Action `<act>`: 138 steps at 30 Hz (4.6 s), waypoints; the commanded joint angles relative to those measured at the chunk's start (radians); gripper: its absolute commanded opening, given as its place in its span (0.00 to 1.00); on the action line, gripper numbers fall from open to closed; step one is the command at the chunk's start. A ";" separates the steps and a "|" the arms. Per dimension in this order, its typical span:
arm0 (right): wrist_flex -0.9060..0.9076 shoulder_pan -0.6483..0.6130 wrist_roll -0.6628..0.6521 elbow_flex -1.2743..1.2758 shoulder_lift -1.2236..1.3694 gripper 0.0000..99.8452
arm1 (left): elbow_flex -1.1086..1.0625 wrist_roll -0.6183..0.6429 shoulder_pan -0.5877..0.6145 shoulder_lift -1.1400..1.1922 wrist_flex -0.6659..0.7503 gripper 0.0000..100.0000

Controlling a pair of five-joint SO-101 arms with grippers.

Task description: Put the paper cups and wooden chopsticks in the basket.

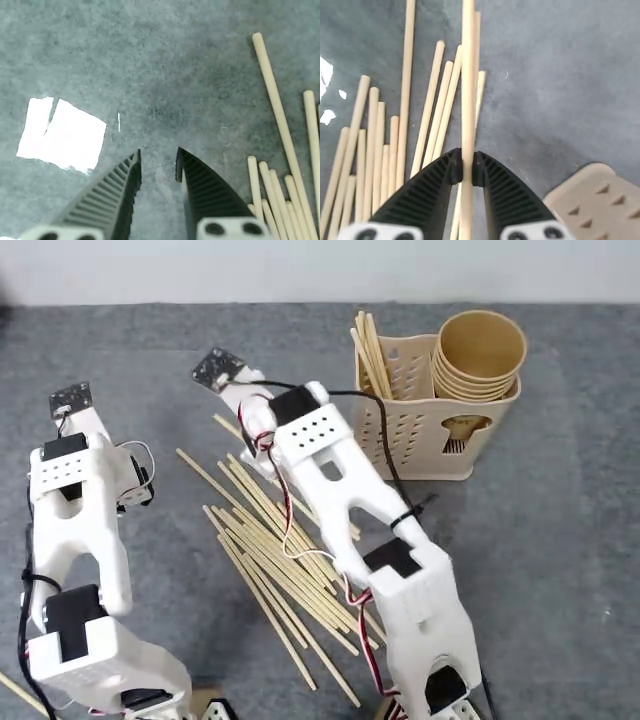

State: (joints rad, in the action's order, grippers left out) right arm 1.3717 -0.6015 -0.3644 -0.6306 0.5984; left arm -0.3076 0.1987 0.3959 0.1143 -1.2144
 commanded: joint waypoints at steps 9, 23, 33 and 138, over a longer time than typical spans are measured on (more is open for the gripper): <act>0.031 0.019 -0.011 -0.034 -0.366 0.01 | 0.001 0.009 0.003 -0.009 0.037 0.11; -0.151 0.182 -0.003 -0.034 -0.789 0.01 | 0.001 0.009 0.003 -0.008 0.037 0.11; -0.271 0.315 0.149 -0.020 -0.803 0.01 | 0.001 0.009 0.003 -0.008 0.037 0.11; -0.708 0.285 0.216 1.548 -1.282 0.01 | -0.008 0.009 -0.212 -0.018 0.018 0.10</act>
State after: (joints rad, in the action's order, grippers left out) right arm 0.7457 -0.3682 -0.1588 0.9129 -0.6536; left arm -0.3245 0.1987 0.2378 0.1143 -1.1792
